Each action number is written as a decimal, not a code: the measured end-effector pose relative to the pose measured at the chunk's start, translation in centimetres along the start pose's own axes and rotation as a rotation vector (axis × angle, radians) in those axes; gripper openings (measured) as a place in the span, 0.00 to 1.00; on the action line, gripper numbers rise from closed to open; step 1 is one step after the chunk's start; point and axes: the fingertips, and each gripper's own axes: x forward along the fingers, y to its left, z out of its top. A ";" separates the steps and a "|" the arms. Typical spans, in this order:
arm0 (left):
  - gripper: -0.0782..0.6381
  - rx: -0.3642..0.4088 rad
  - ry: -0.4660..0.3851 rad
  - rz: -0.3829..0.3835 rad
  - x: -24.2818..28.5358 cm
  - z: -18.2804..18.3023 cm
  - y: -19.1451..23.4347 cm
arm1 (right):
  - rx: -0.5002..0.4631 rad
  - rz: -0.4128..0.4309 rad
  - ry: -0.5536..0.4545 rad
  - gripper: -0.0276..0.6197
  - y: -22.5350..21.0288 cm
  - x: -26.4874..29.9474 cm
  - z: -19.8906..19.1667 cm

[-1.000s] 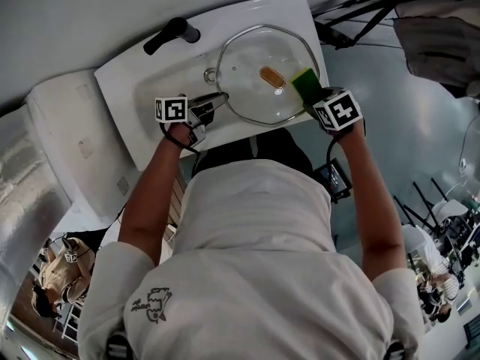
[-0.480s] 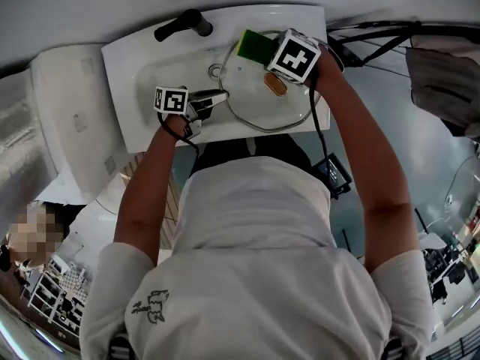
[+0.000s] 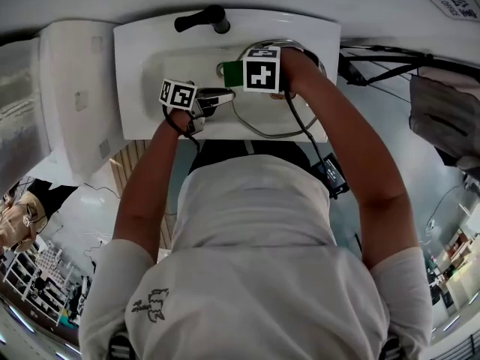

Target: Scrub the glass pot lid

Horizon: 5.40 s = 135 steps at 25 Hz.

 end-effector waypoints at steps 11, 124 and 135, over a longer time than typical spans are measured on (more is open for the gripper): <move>0.22 0.004 -0.003 -0.002 0.2 0.2 -0.2 | 0.280 -0.040 -0.070 0.49 -2.6 -3.0 -7.0; 0.21 0.797 -0.472 0.398 -4.6 -13.5 -30.4 | 0.621 -0.535 -0.856 0.50 28.3 -20.3 -10.9; 0.11 0.948 -0.486 0.405 -6.9 -20.8 -34.2 | 0.629 -0.600 -0.901 0.50 37.0 -19.7 -7.4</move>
